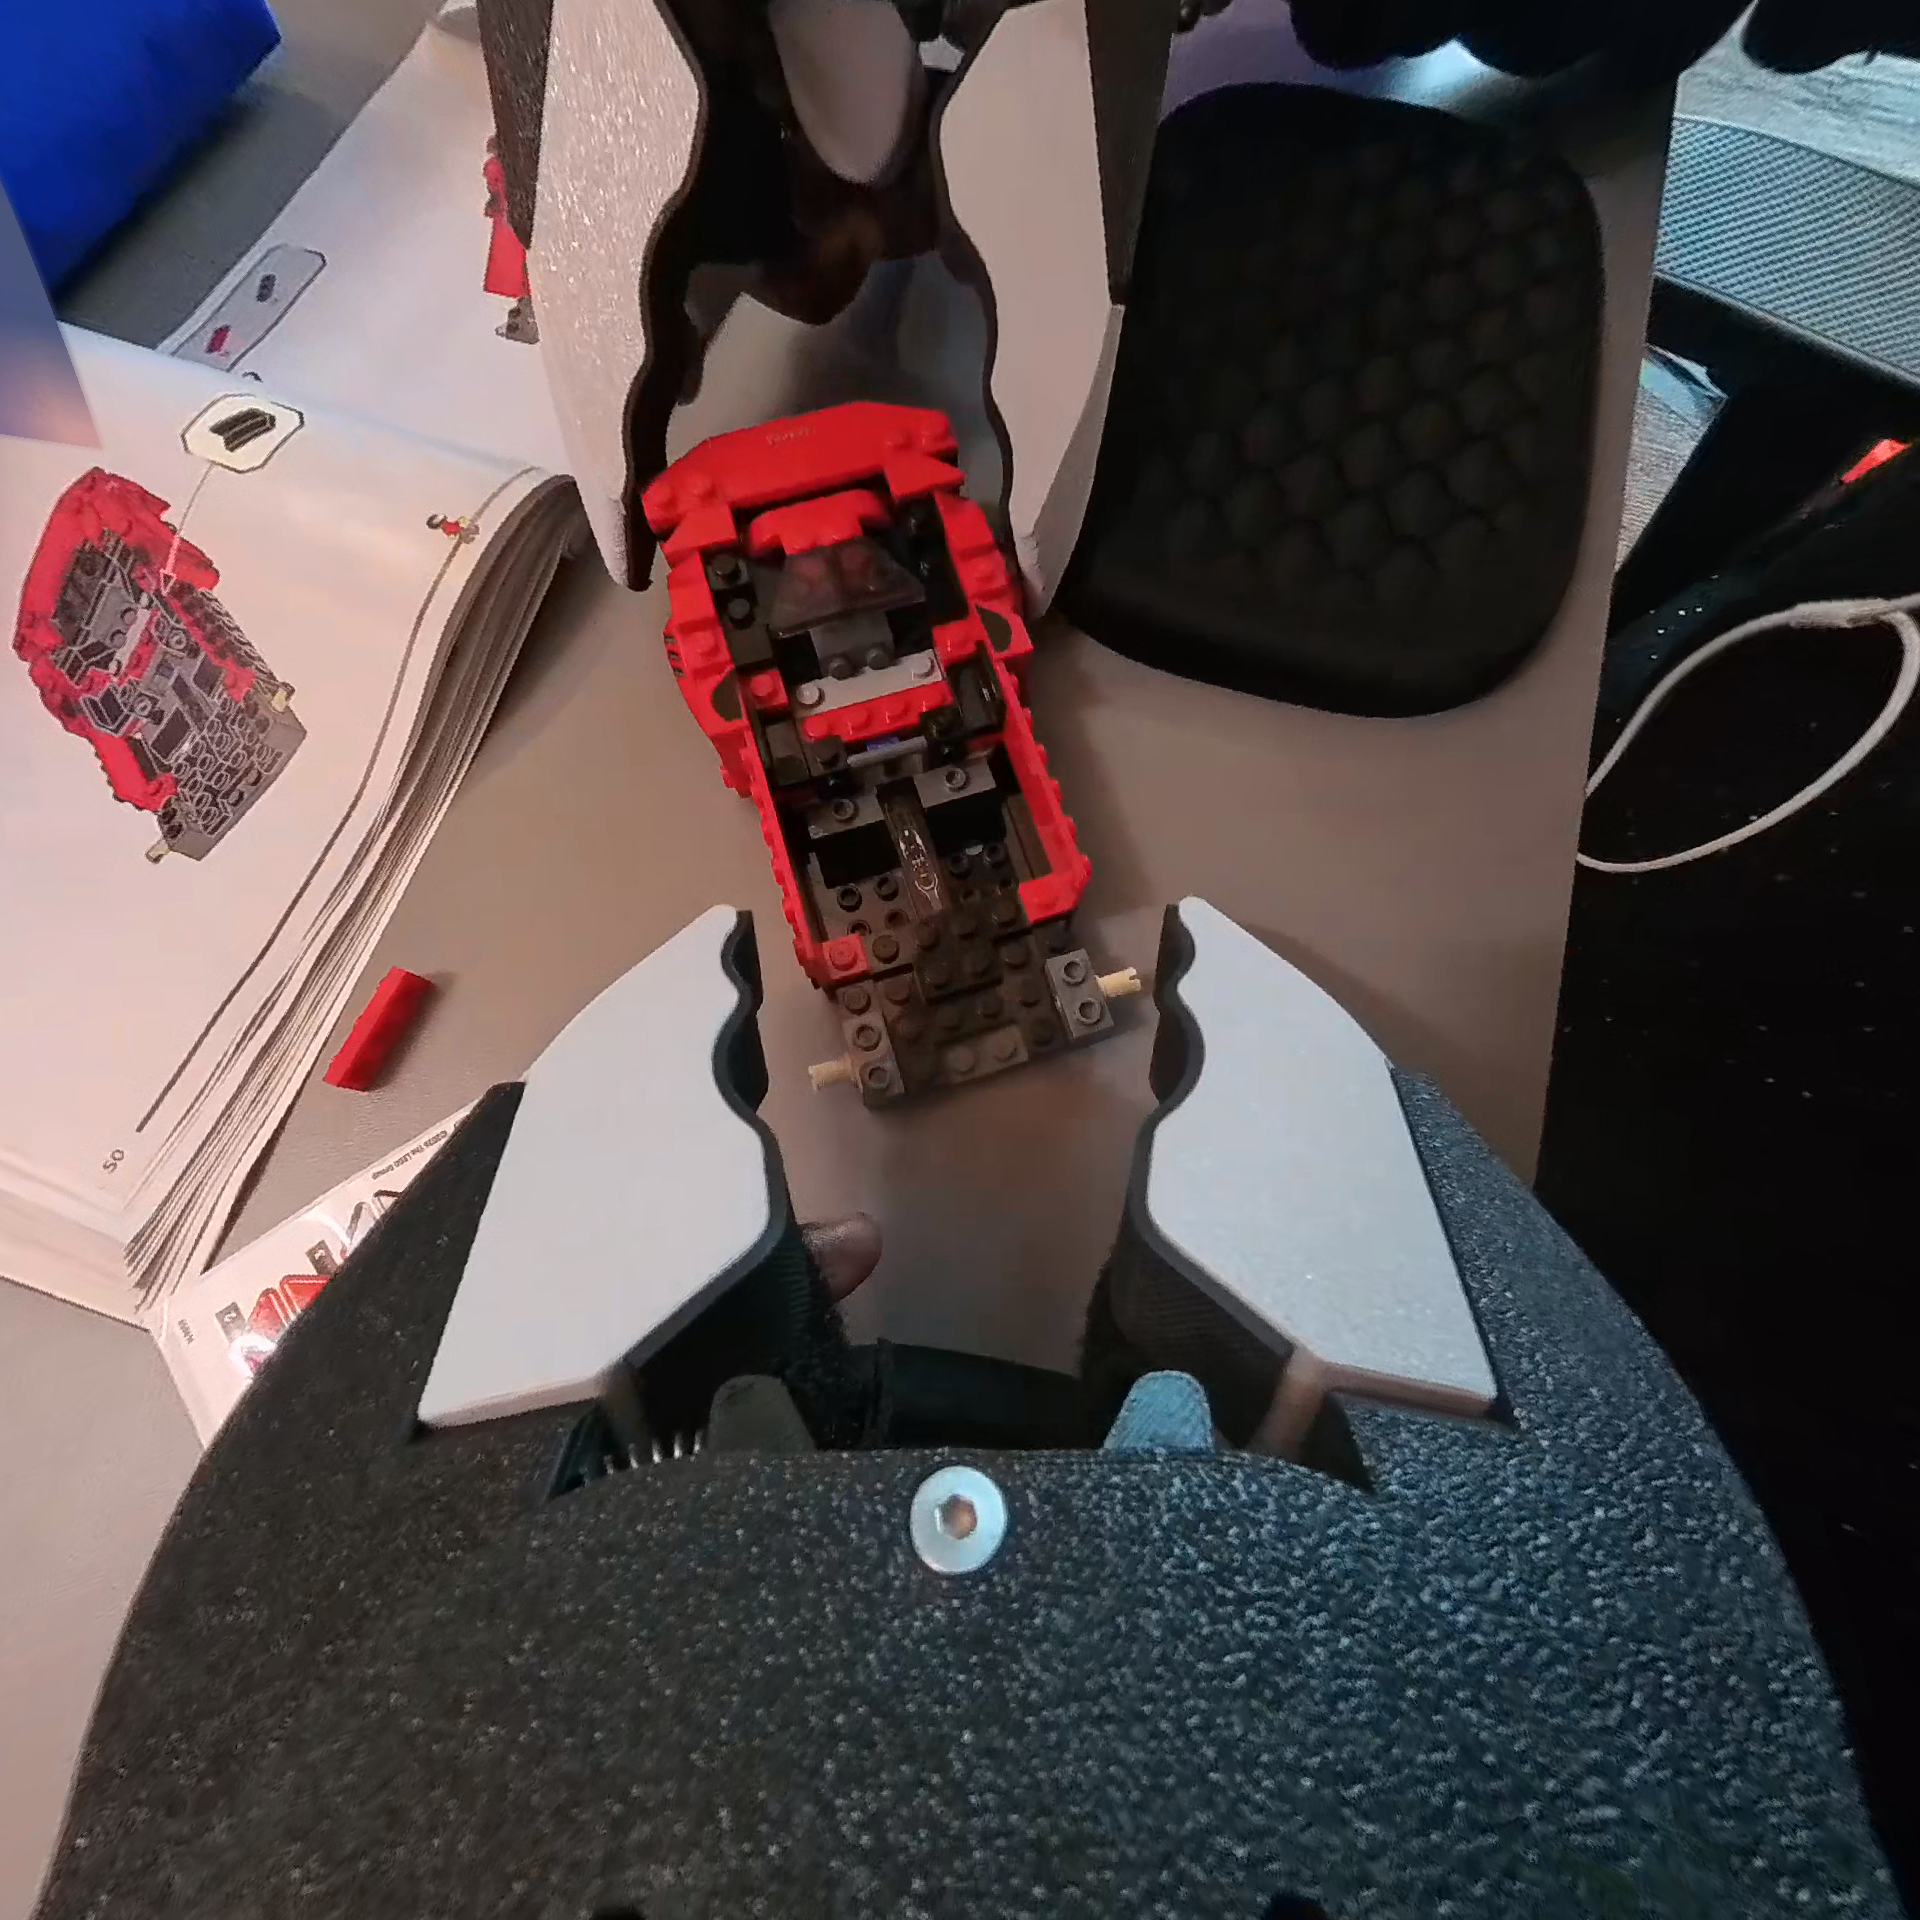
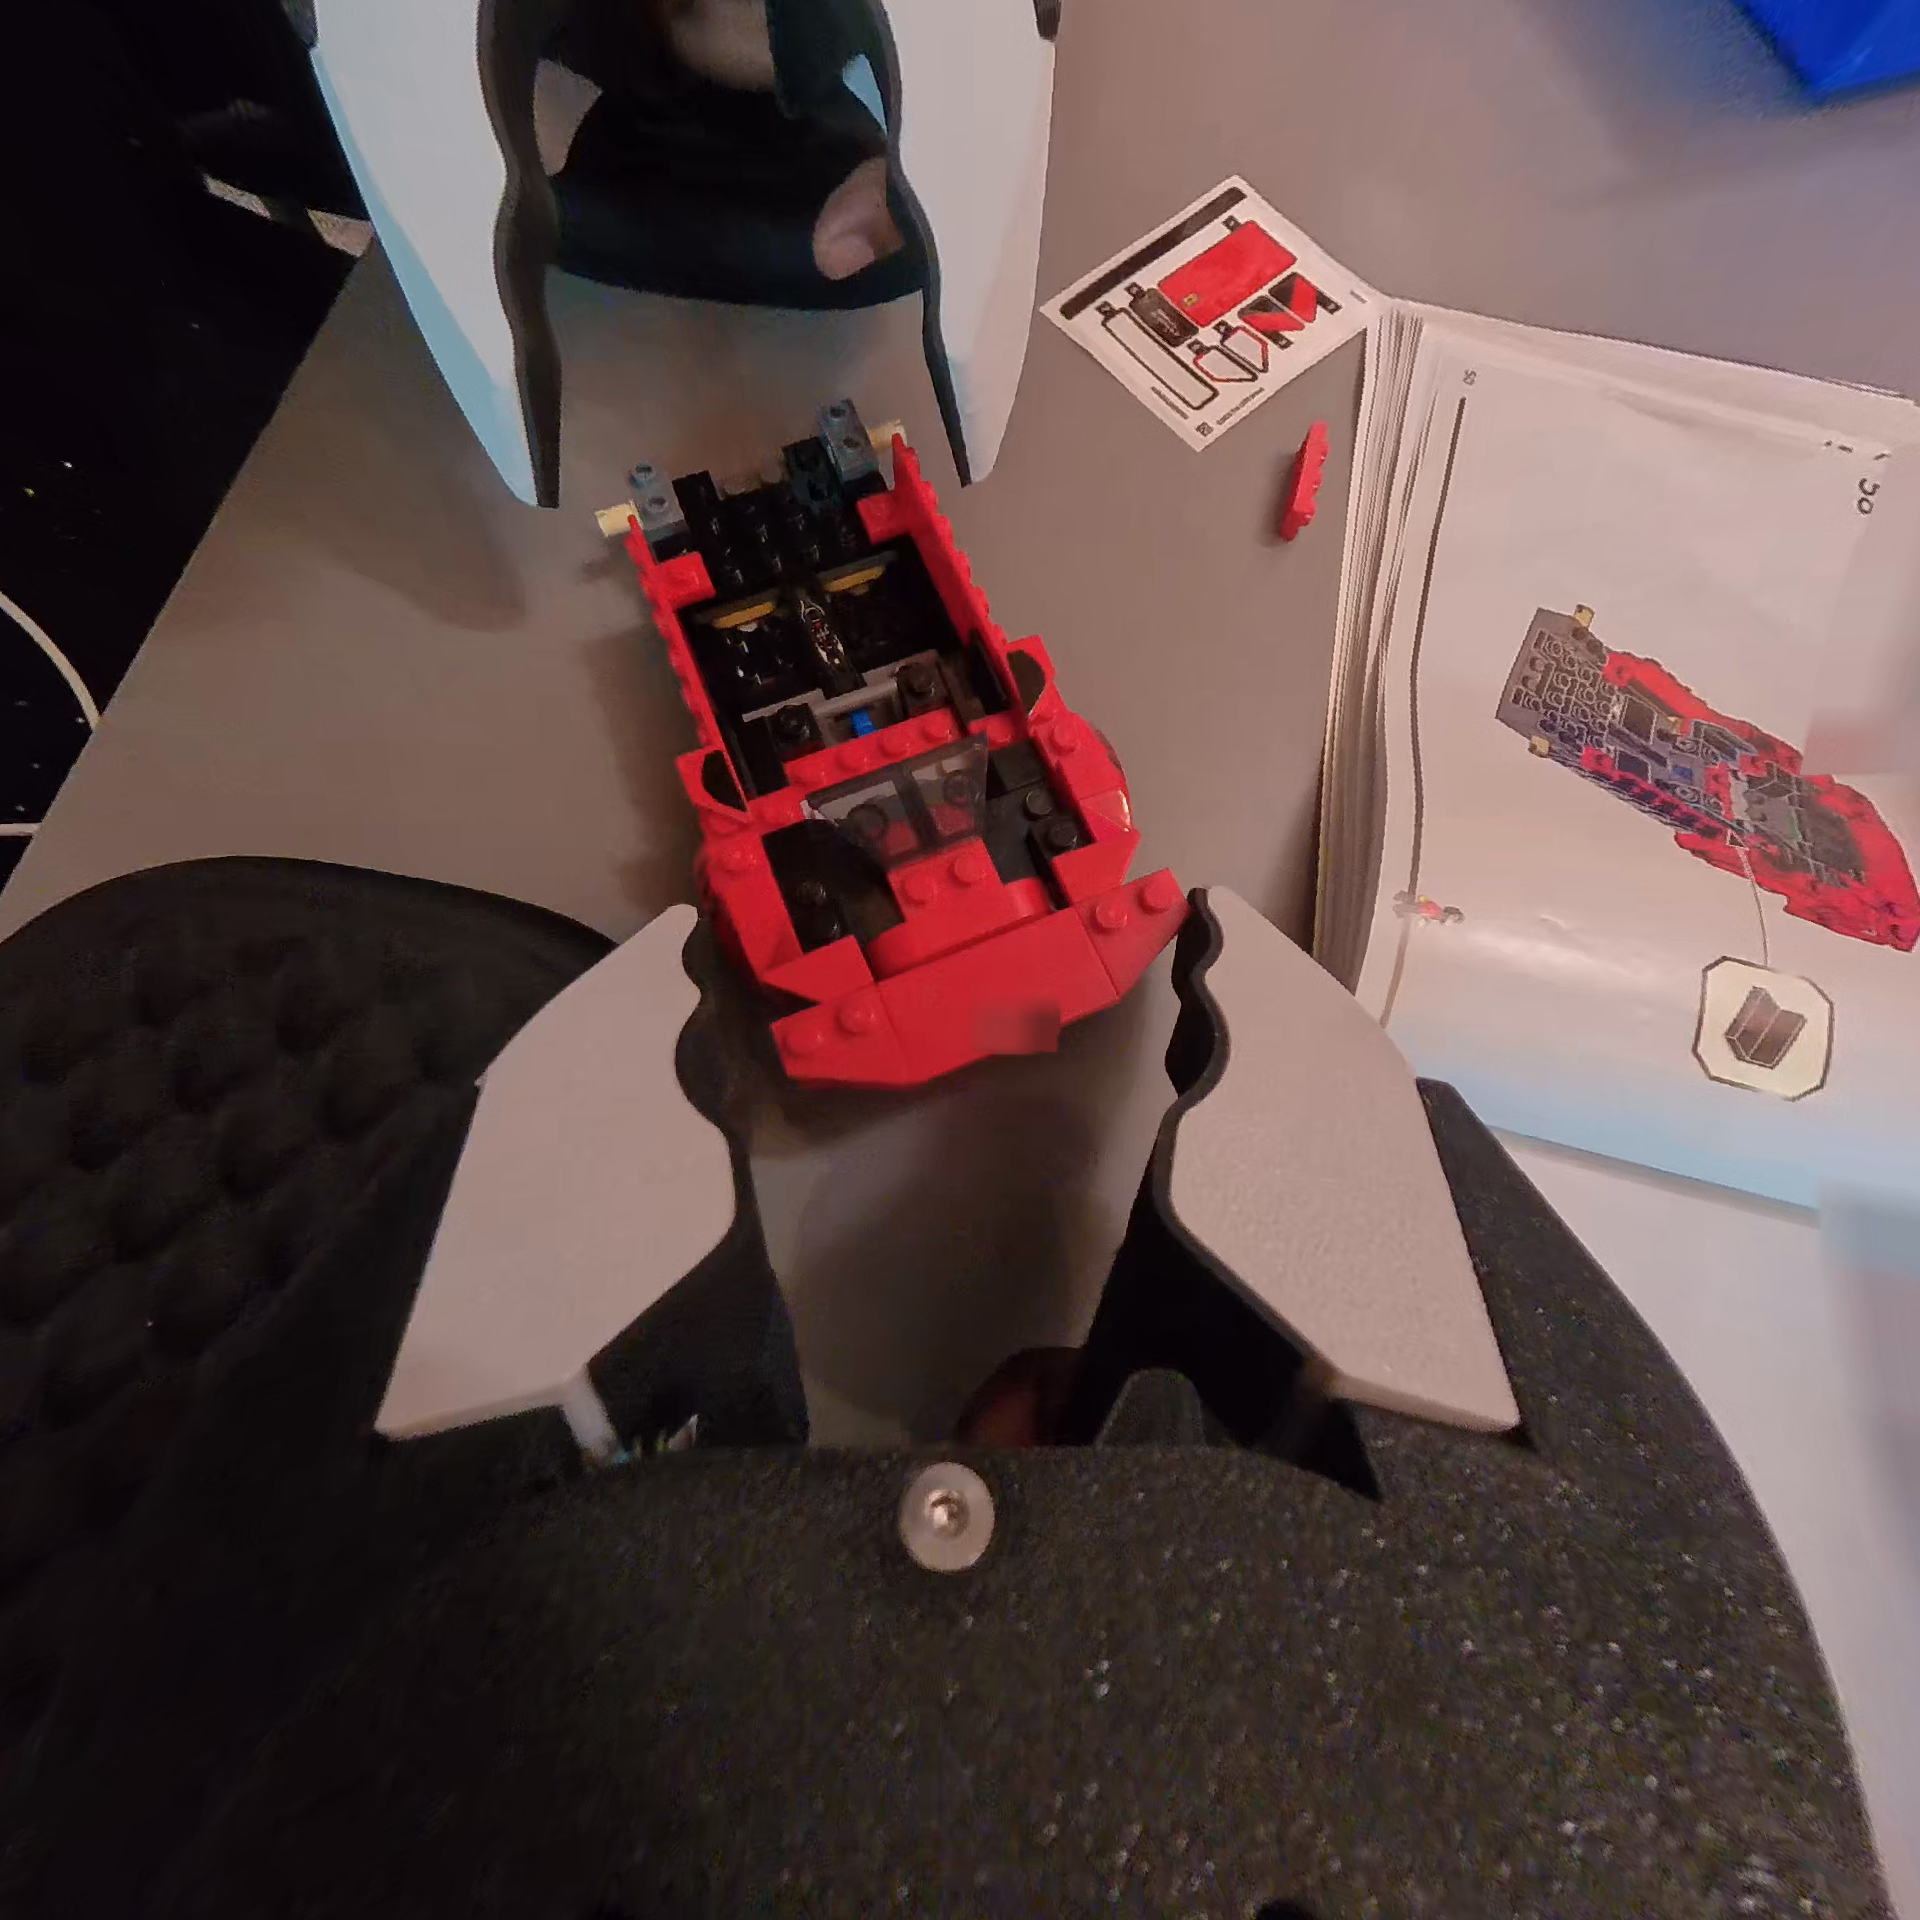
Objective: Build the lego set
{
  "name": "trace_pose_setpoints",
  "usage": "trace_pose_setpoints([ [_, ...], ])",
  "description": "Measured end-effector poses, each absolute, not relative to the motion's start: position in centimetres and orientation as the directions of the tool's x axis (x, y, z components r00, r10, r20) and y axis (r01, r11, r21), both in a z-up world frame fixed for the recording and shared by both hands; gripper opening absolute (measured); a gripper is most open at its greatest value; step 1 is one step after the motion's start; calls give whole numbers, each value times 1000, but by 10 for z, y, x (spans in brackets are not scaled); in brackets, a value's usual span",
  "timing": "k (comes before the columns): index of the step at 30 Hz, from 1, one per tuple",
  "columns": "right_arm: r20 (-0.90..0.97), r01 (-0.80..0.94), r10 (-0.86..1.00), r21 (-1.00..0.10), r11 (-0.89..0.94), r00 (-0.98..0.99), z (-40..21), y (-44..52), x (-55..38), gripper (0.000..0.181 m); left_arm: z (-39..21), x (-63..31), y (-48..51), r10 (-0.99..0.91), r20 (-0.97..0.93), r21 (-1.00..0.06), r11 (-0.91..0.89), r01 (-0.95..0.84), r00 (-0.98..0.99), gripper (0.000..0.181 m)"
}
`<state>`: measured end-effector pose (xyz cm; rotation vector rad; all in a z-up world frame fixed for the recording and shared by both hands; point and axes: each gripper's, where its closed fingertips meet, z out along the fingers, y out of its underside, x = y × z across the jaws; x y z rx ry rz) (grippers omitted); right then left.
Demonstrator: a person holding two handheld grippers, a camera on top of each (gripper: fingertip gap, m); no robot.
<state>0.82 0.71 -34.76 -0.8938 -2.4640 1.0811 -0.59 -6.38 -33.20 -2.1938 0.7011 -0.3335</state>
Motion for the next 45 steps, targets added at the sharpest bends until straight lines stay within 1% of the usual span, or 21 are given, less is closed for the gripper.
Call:
trace_pose_setpoints([
  [4, 36, 425, 662, -740, 521, -749, -348, 7, 10, 83, -330, -4, -65, -595, -9, -767, -511, -388, 803, 73],
  [12, 61, 481, 739, -723, 497, -671, -347, 10, 16, 82, -317, -2, -68, -613, -71, -822, -411, -394, 787, 72],
  [20, -51, 587, 788, -697, 412, -614, -347, 10, 17, 83, -315, 2, -68, -626, -233, -804, -307, -509, 745, 69],
  [23, -14, 592, 817, -696, 406, -576, -348, 10, 19, 83, -313, 4, -68, -626, -279, -800, -267, -537, 728, 66],
  [25, 0, 592, 830, -701, 398, -558, -348, 10, 20, 83, -312, 4, -68, -627, -283, -804, -258, -536, 726, 66],
  [41, -102, 659, 871, -698, 281, -480, -346, 8, 22, 82, -313, 5, -66, -639, -312, -794, -231, -562, 703, 65],
  [45, -144, 692, 877, -677, 251, -459, -346, 8, 23, 83, -308, -2, -59, -586, -352, -802, -213, -558, 730, 73],
])
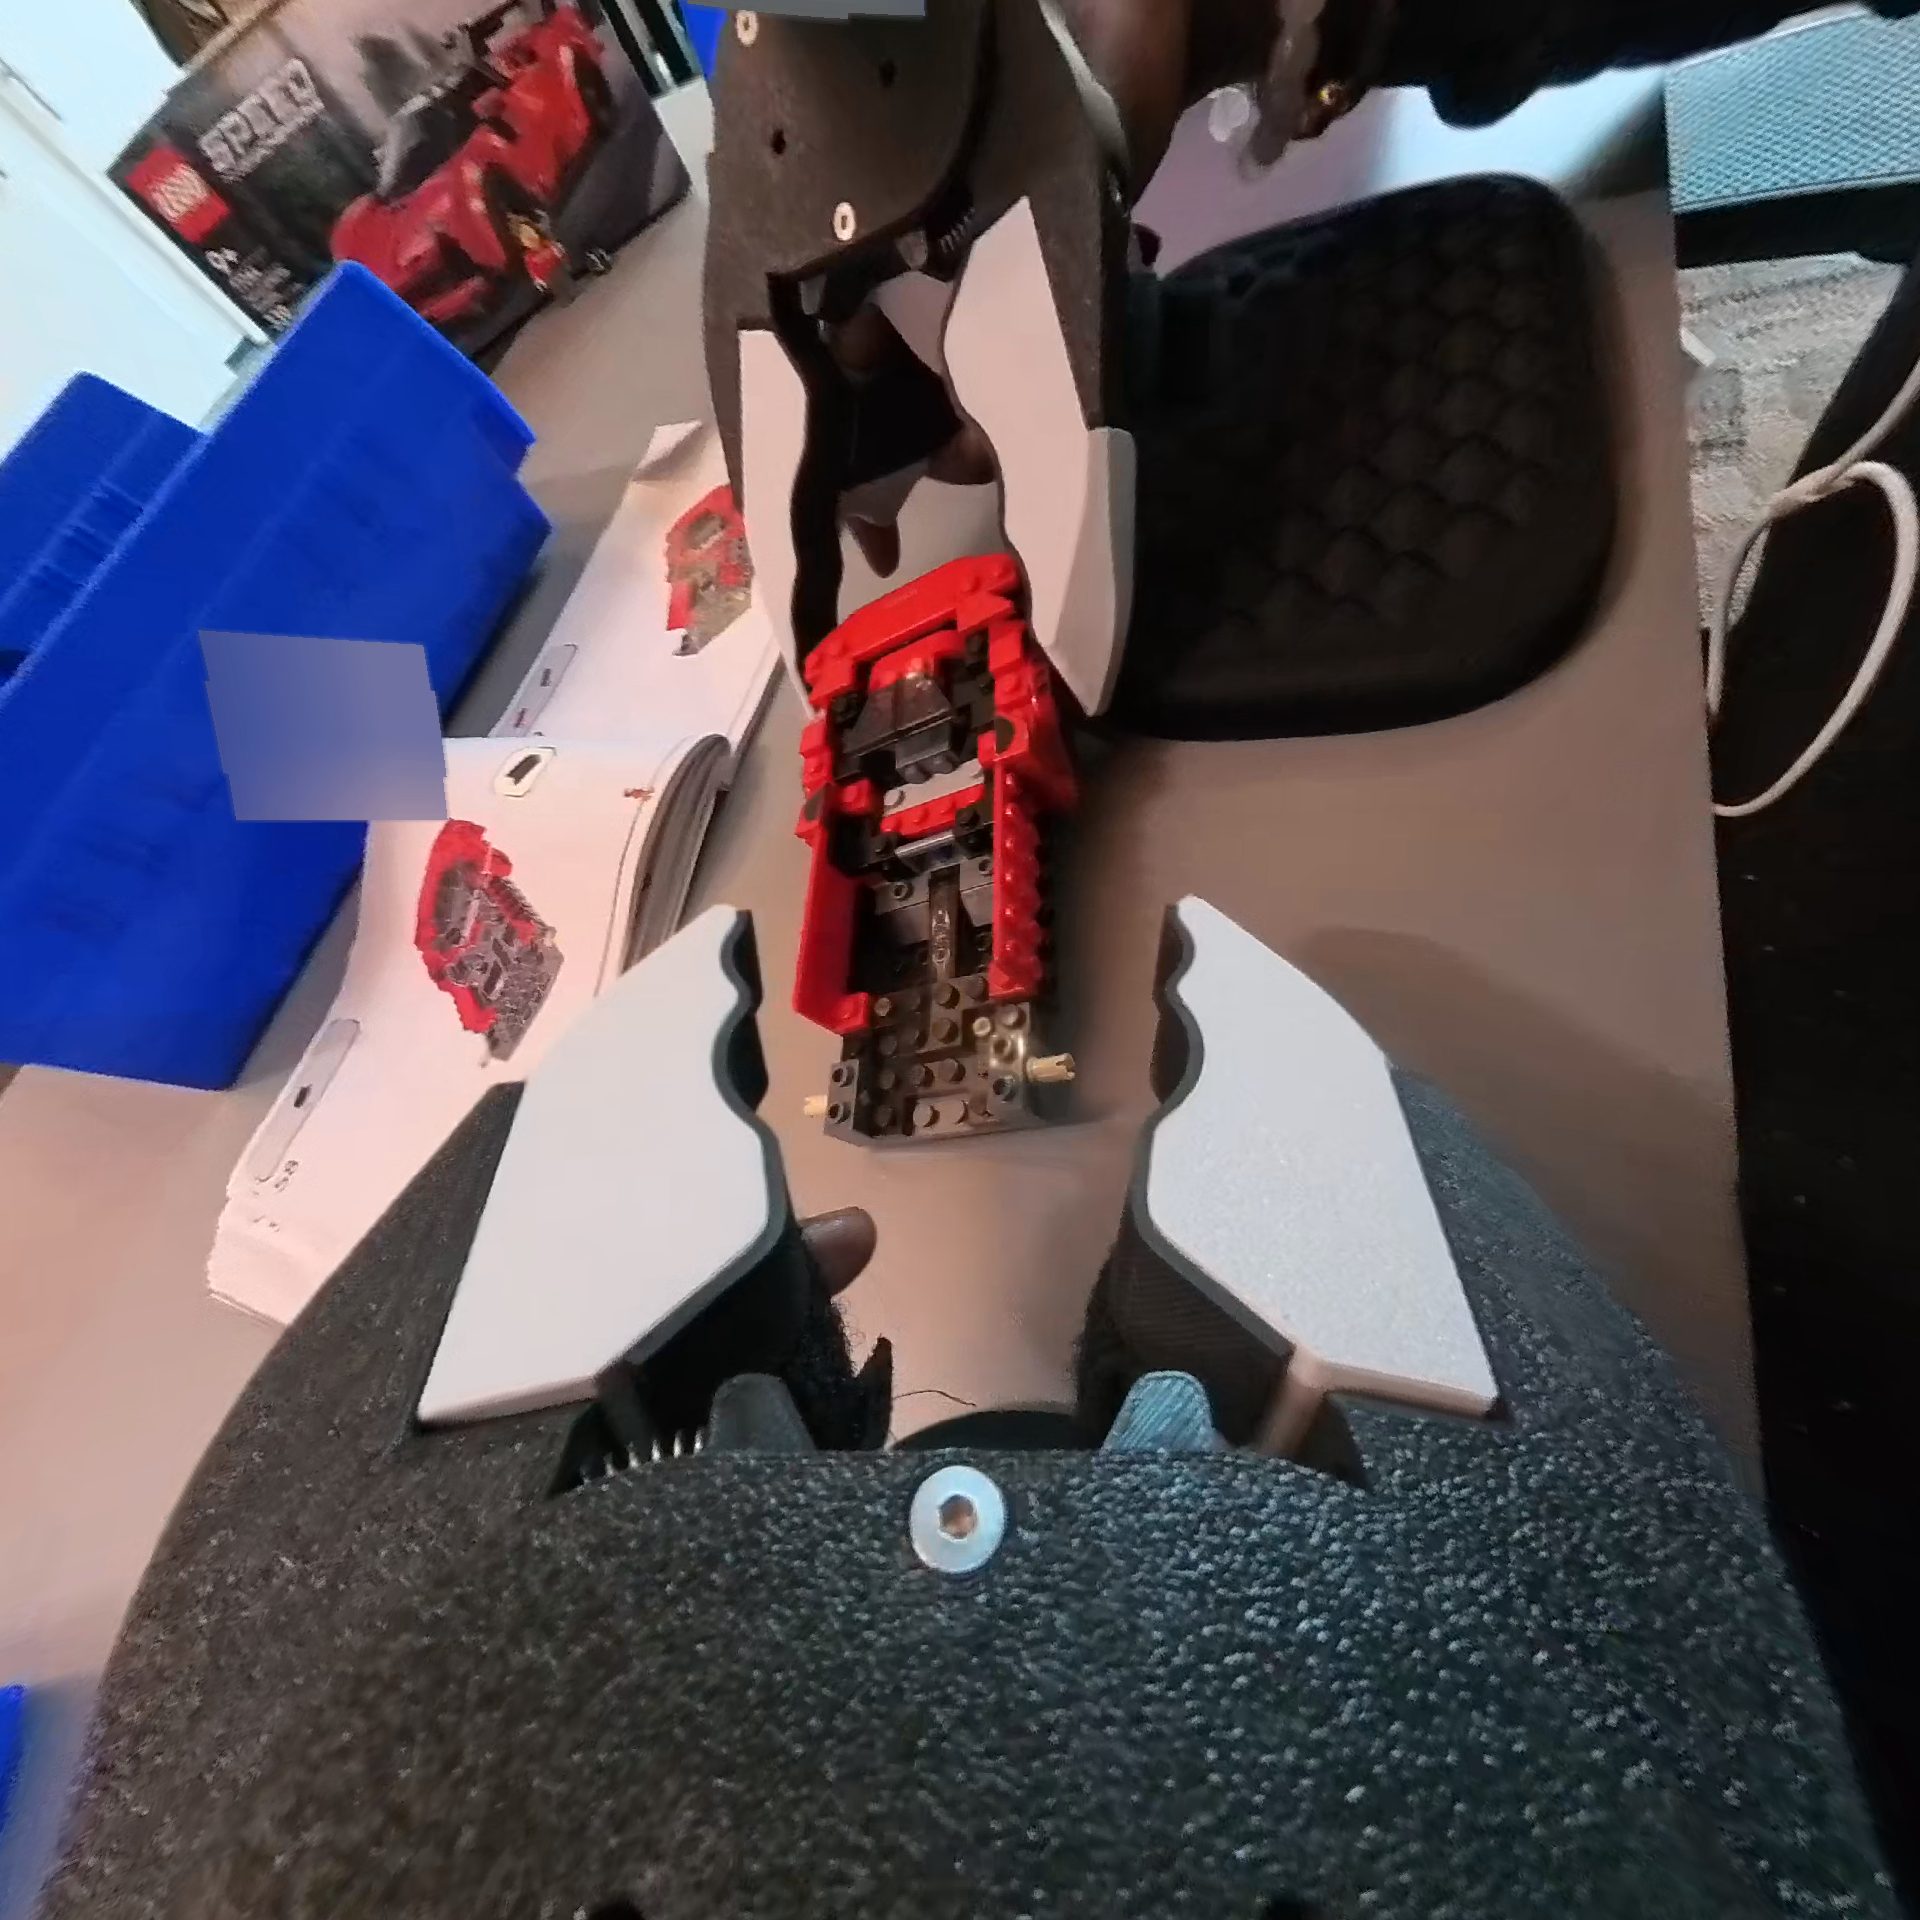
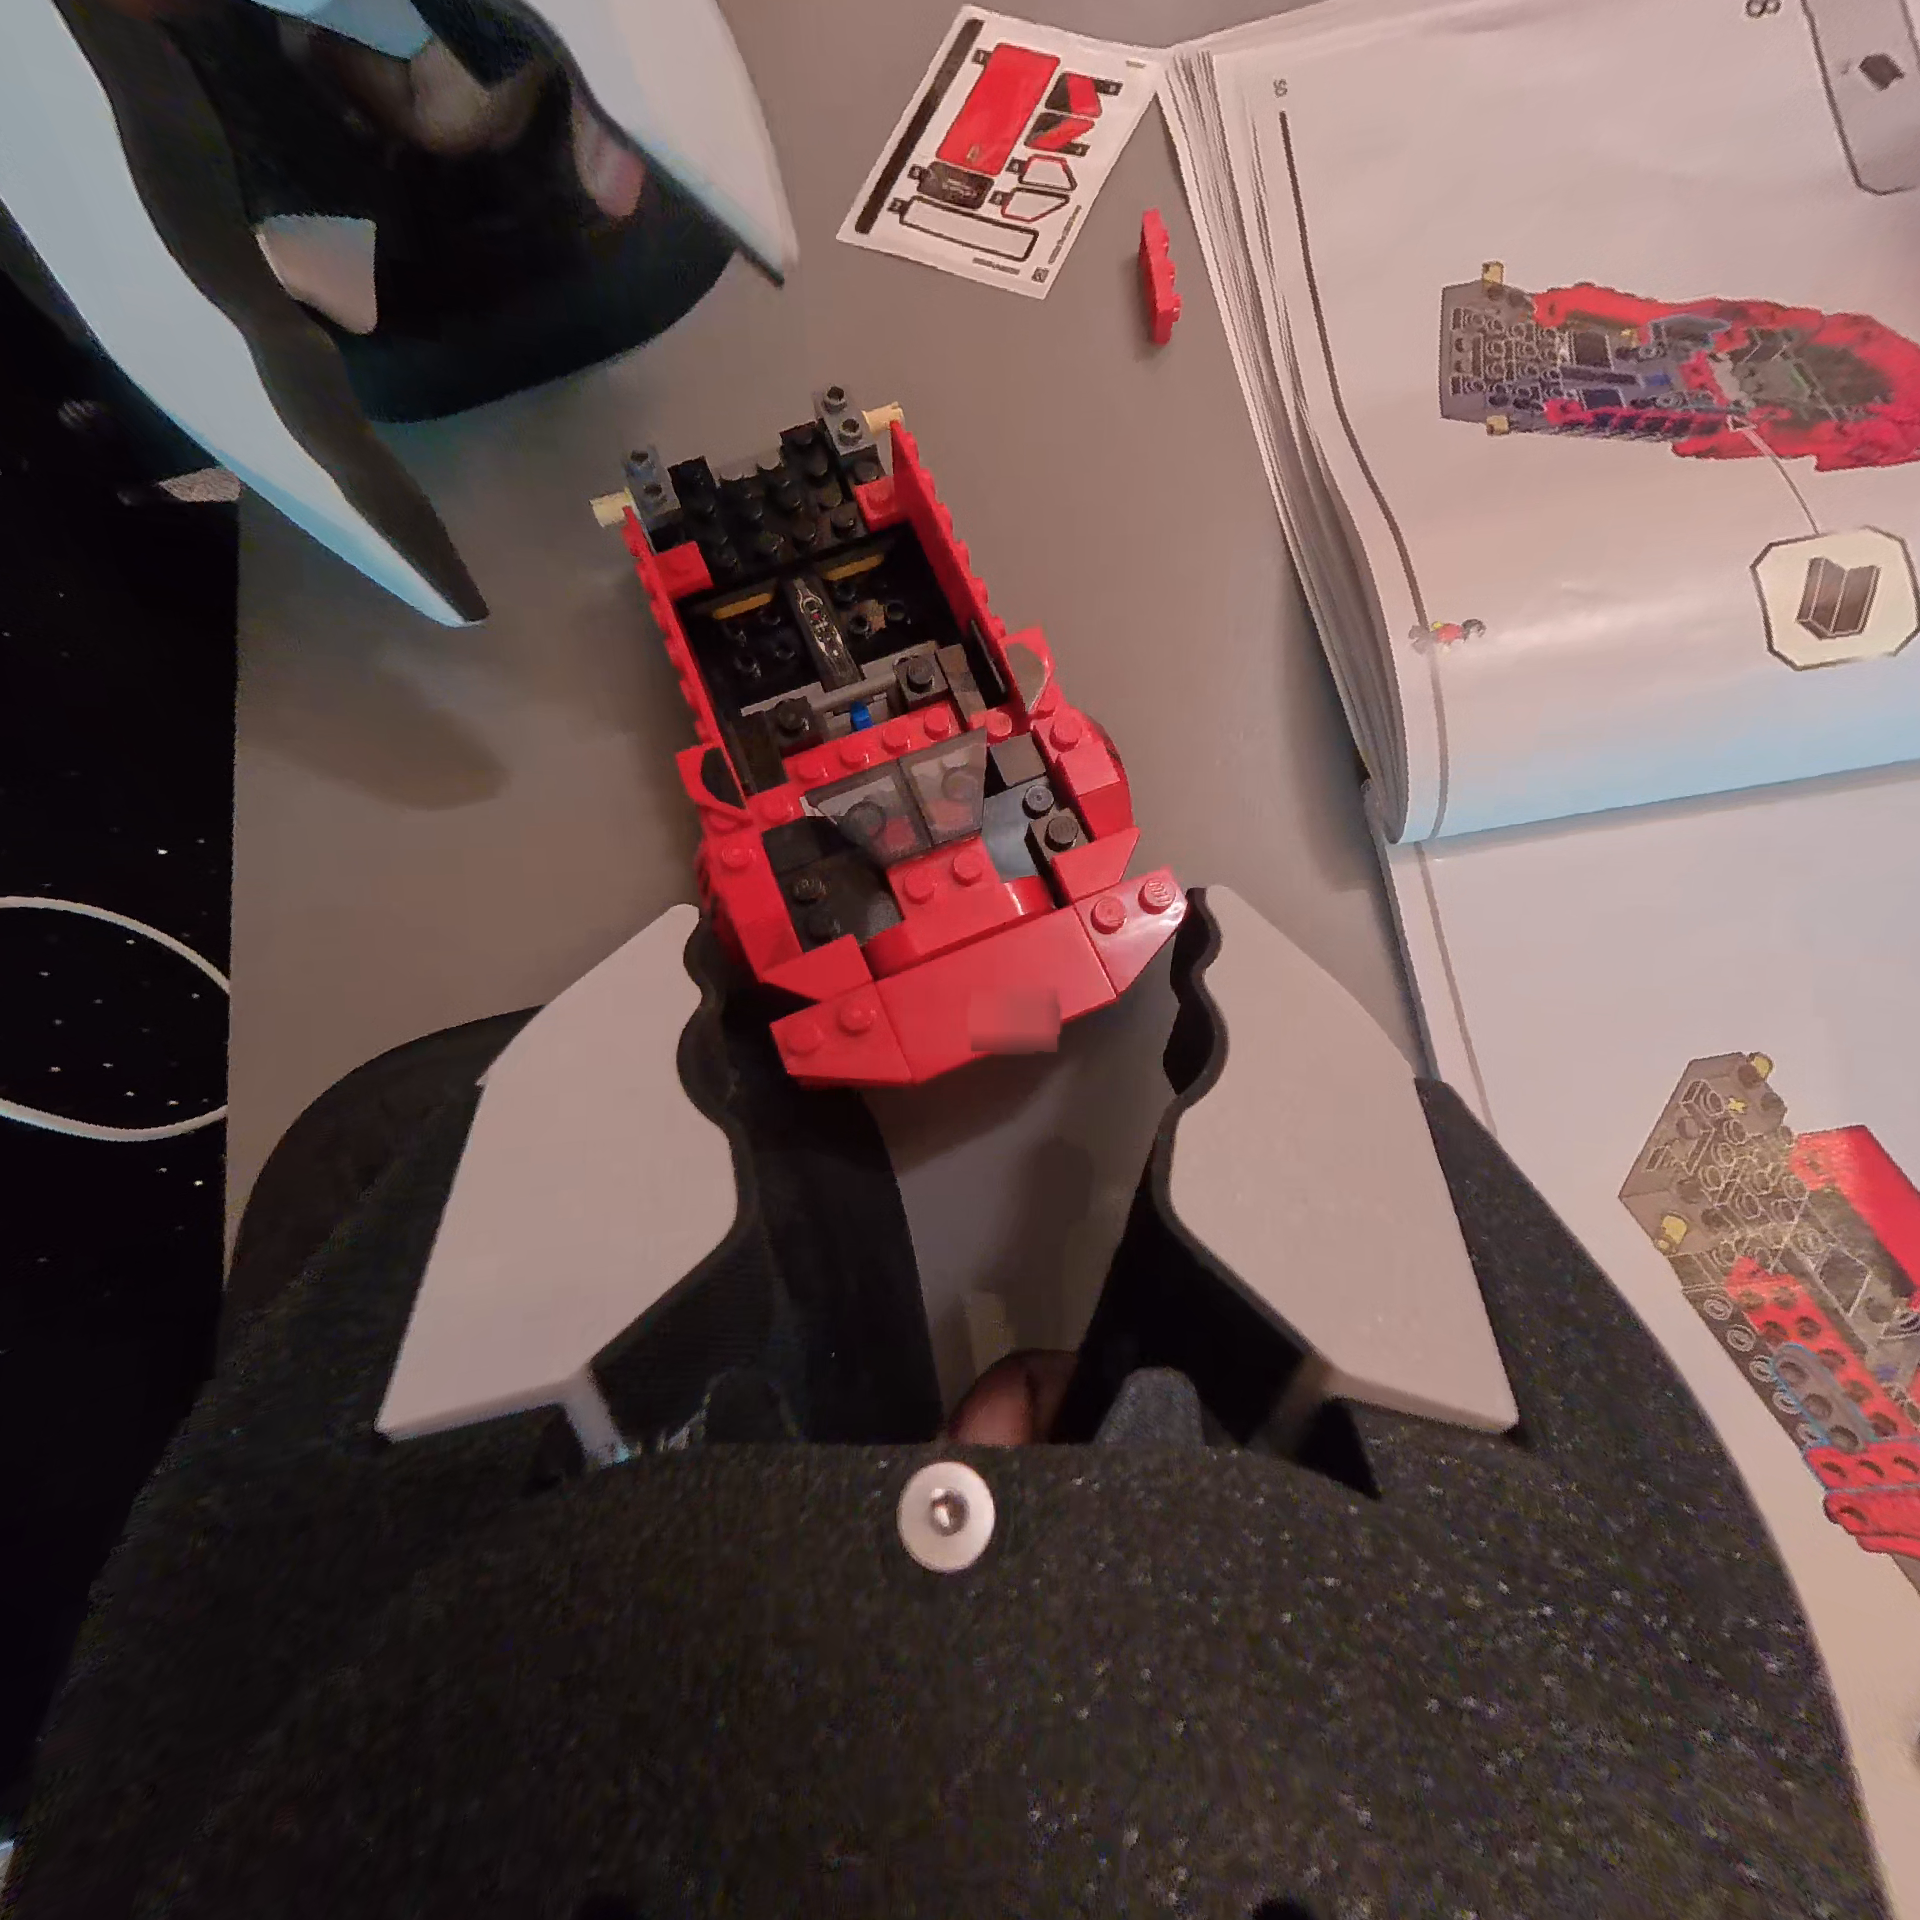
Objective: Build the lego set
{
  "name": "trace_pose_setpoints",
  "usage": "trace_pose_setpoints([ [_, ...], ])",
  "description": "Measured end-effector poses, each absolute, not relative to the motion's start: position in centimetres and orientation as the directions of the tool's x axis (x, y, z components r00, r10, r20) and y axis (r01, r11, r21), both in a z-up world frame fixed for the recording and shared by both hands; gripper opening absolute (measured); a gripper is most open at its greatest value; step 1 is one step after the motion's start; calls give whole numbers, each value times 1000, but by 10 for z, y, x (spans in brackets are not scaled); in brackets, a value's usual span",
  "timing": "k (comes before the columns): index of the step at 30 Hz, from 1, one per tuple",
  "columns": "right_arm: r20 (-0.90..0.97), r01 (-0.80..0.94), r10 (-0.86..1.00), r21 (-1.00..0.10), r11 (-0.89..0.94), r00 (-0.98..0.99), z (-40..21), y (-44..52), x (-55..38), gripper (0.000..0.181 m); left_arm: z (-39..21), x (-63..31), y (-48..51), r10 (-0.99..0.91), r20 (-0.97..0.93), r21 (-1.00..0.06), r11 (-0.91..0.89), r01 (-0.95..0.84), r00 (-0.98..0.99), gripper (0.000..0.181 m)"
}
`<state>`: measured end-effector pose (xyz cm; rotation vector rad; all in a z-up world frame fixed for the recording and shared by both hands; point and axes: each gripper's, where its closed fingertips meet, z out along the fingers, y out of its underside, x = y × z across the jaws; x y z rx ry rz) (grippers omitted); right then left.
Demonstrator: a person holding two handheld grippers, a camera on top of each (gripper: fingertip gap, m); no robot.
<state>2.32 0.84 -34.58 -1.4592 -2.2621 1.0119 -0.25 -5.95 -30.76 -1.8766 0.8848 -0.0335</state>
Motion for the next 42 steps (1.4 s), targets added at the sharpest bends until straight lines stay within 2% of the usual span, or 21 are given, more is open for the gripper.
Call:
trace_pose_setpoints([
  [4, -173, 713, 880, -663, 228, -443, -346, 8, 24, 83, -303, -3, -60, -575, -360, -816, -188, -547, 735, 70],
  [9, -333, 775, 855, -620, 120, -398, -342, 7, 26, 83, -301, -5, -61, -572, -381, -813, -166, -558, 726, 64],
  [14, -595, 876, 743, -482, -23, -308, -334, 6, 26, 83, -299, -12, -58, -551, -419, -808, -137, -573, 722, 58],
  [19, -791, 958, 590, -270, -94, -165, -324, 7, 23, 85, -301, -13, -51, -554, -478, -773, -105, -626, 682, 55],
  [22, -828, 974, 554, -189, -127, -88, -323, 7, 17, 84, -305, -10, -49, -559, -503, -746, -105, -658, 659, 56],
  [30, -865, 986, 502, -74, -150, 11, -321, 1, 17, 84, -310, -14, -39, -506, -513, -724, -179, -666, 693, 51],
  [34, -867, 992, 498, -52, -119, 14, -320, -5, 18, 84, -314, -18, -36, -513, -498, -717, -210, -665, 699, 40],
  [35, -864, 992, 503, -53, -113, 12, -321, -5, 18, 84, -314, -17, -37, -520, -495, -717, -208, -666, 696, 33],
  [37, -851, 993, 524, -75, -86, -19, -322, -5, 19, 83, -315, -16, -38, -531, -492, -716, -204, -668, 690, 30],
  [42, -821, 966, 552, -240, -95, -150, -312, -1, 18, 87, -317, -15, -40, -557, -459, -723, -219, -656, 692, 30],
])
